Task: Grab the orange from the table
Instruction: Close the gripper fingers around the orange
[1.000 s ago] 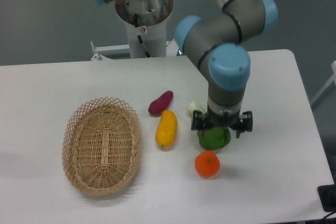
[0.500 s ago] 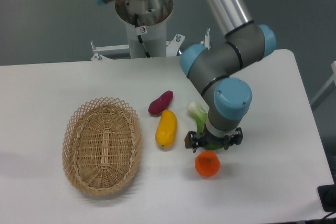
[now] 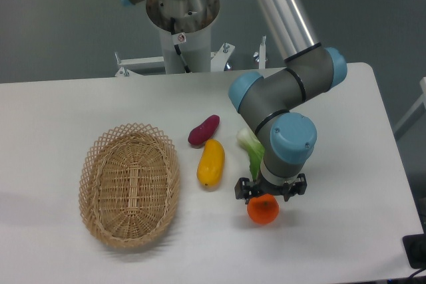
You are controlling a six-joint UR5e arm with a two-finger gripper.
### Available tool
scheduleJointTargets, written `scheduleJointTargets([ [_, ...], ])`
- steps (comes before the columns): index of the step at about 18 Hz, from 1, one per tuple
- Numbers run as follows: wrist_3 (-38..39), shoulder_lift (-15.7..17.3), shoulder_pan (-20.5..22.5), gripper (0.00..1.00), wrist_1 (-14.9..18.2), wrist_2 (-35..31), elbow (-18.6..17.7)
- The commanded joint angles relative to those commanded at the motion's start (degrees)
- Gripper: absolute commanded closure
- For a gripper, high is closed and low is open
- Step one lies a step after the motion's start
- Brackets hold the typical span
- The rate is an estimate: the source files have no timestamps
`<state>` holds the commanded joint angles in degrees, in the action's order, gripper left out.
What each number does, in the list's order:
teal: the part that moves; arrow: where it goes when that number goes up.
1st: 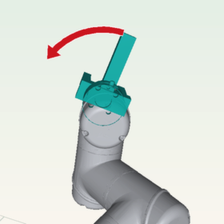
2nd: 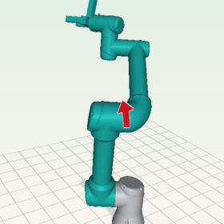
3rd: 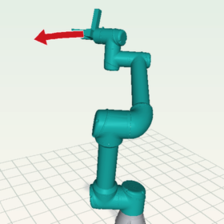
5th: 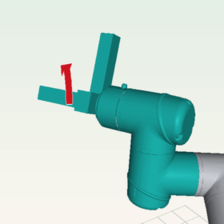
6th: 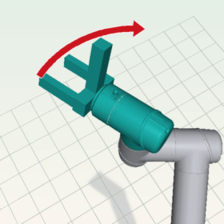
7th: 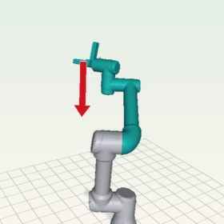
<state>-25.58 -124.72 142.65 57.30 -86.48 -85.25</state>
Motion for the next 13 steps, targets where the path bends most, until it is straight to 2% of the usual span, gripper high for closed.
scheduleJointTargets([
  [13,0.09,-2.64,-0.79,0.0,-3.87,-0.35,-0.7],
])
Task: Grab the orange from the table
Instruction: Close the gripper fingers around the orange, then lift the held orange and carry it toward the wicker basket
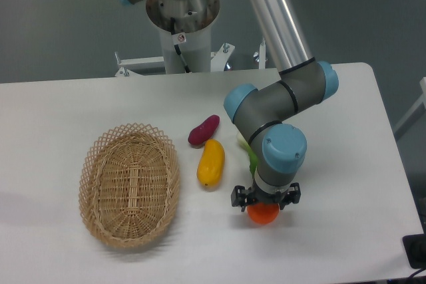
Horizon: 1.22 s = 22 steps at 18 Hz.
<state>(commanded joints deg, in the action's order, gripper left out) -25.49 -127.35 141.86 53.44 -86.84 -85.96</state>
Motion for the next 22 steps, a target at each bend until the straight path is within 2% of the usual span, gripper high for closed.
scheduleJointTargets([
  [1,0.0,0.0,0.0,0.02,-0.09,0.0,-0.09],
  [3,0.09,0.0,0.0,0.16,0.0,0.0,-0.09],
  [5,-0.09,0.09,0.0,0.23,-0.09,0.0,-0.09],
  [15,-0.09,1.14,0.0,0.26,0.0,-0.18,-0.44],
  [17,-0.79,2.98,0.0,0.26,0.09,-0.53,-1.49],
  [22,-4.47,10.62,0.09,0.26,1.14,-1.5,-2.11],
])
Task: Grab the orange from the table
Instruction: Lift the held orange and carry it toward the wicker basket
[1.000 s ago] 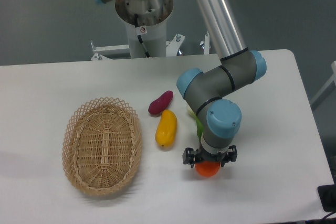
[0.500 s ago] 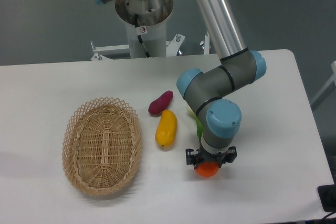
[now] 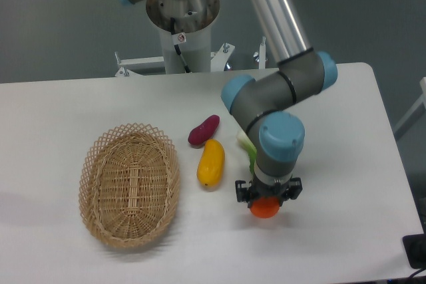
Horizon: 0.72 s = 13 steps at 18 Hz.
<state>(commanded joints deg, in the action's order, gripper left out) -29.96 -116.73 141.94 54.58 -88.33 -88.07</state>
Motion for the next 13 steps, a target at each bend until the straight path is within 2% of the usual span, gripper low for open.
scheduleJointTargets([
  [2,-1.59,3.08,-0.17,0.26,0.09,0.0,0.0],
  [7,-10.46,7.39,-3.25,0.25,0.0,0.53,1.14],
  [10,-13.72,8.71,-5.53,0.25,-0.17,0.61,1.49],
  [13,-13.81,9.33,-7.64,0.25,-0.35,1.14,2.72],
])
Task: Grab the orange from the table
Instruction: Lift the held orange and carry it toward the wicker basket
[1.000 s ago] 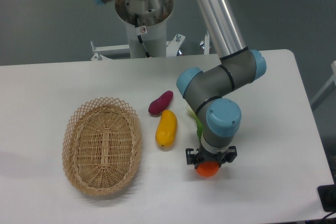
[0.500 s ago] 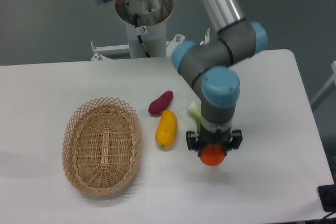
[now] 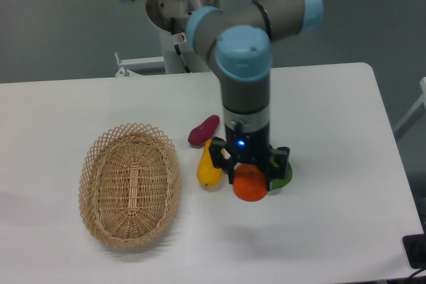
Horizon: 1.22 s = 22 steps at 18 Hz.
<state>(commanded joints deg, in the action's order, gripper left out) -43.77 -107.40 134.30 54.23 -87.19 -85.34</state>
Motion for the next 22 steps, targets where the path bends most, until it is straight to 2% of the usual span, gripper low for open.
scheduleJointTargets([
  [7,0.0,1.23,-1.32,0.25,-0.26,1.76,-0.43],
  [22,0.09,1.32,-1.5,0.25,-0.26,2.11,-0.26],
])
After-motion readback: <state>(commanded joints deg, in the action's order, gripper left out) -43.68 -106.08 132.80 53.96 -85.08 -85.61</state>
